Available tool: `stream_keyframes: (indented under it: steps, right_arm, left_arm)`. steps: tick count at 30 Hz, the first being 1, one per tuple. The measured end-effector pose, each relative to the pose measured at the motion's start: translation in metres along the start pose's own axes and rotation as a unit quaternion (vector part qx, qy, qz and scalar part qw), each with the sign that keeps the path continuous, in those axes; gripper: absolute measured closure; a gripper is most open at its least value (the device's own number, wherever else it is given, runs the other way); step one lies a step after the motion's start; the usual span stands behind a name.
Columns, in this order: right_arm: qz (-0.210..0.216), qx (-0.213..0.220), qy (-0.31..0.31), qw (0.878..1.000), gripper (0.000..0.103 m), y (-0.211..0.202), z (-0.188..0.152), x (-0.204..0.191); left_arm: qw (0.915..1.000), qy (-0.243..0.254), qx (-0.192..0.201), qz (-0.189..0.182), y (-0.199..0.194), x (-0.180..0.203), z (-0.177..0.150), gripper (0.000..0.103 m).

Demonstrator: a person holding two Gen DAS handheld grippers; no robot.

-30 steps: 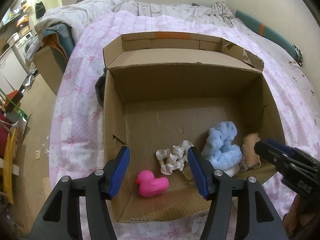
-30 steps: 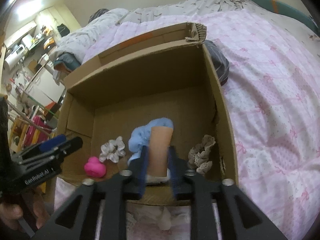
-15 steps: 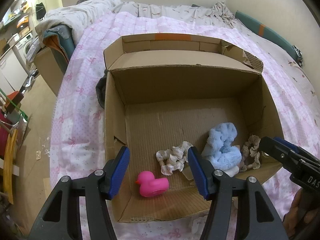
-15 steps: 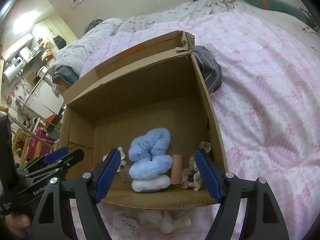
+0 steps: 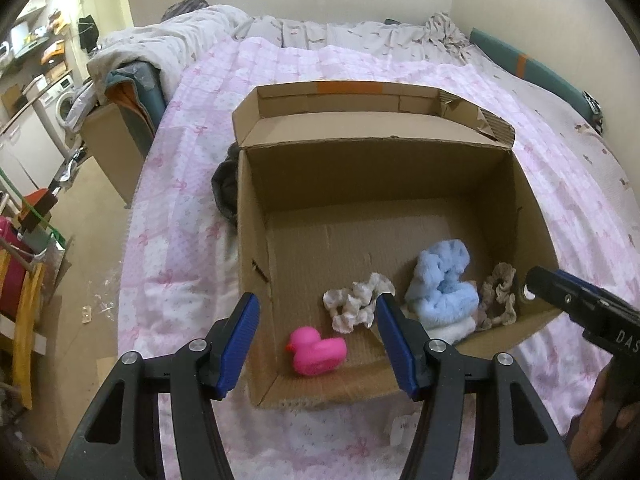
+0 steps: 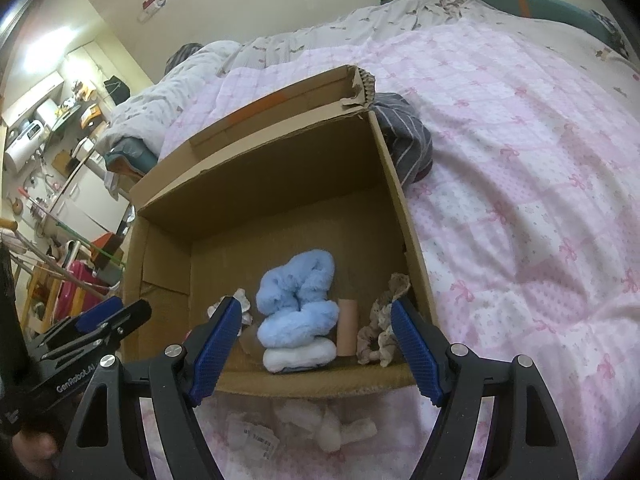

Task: Organize soft objects
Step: 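Withdraw both tools from the box toward the packet and white cloth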

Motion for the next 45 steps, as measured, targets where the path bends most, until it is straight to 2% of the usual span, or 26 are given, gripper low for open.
stream_keyframes:
  steps: [6, 11, 18, 23, 27, 32, 35, 39, 44, 45]
  right_arm:
    - [-0.007, 0.006, -0.003, 1.0, 0.022, -0.011, -0.004, 0.002]
    - [-0.003, 0.009, 0.018, 1.0, 0.022, -0.022, -0.013, 0.007]
    - [0.004, -0.003, 0.009, 1.0, 0.022, -0.031, -0.032, 0.002]
    - [0.008, -0.017, 0.037, 0.999, 0.022, -0.035, -0.046, 0.012]
    - [0.006, -0.03, 0.099, 0.995, 0.022, -0.031, -0.056, 0.034]
    - [-0.005, -0.044, 0.126, 0.991, 0.022, -0.025, -0.06, 0.046]
    - [0.002, -0.053, 0.15, 0.987, 0.022, -0.02, -0.064, 0.051]
    - [0.02, -0.058, 0.191, 0.98, 0.022, -0.015, -0.065, 0.059]
    - [0.021, -0.079, 0.196, 0.977, 0.022, -0.007, -0.072, 0.058]
    - [0.021, -0.078, 0.195, 0.977, 0.021, -0.007, -0.072, 0.058]
  left_arm:
    - [0.9998, -0.02, -0.001, -0.003, -0.011, -0.008, -0.012, 0.046]
    - [0.9997, -0.022, 0.006, 0.003, -0.022, -0.012, -0.023, 0.045]
    - [0.9981, -0.052, 0.025, -0.022, -0.034, -0.01, -0.041, 0.044]
    - [0.9985, -0.048, 0.025, -0.012, -0.033, -0.004, -0.059, 0.041]
    - [0.9984, -0.05, -0.009, -0.022, -0.021, 0.005, -0.085, 0.041]
    - [0.9981, -0.037, -0.036, -0.033, -0.008, 0.019, -0.107, 0.041]
    - [0.9977, -0.023, -0.044, -0.046, -0.001, 0.03, -0.112, 0.041]
    - [0.9932, -0.015, -0.083, -0.08, 0.016, 0.051, -0.126, 0.041]
    - [0.9836, -0.005, -0.141, -0.113, 0.038, 0.075, -0.142, 0.04]
    - [0.982, 0.007, -0.156, -0.107, 0.045, 0.079, -0.146, 0.04]
Point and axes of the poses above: each gripper's, at about its wrist camera, not at the fingertips, and y roughly the way its jaws point, x to its right, z to its top, the point moved 10 cm from there along y, roughly the way its jaws point, and after that the axes turned 4 degrees about -y, right-handed, at the moved point
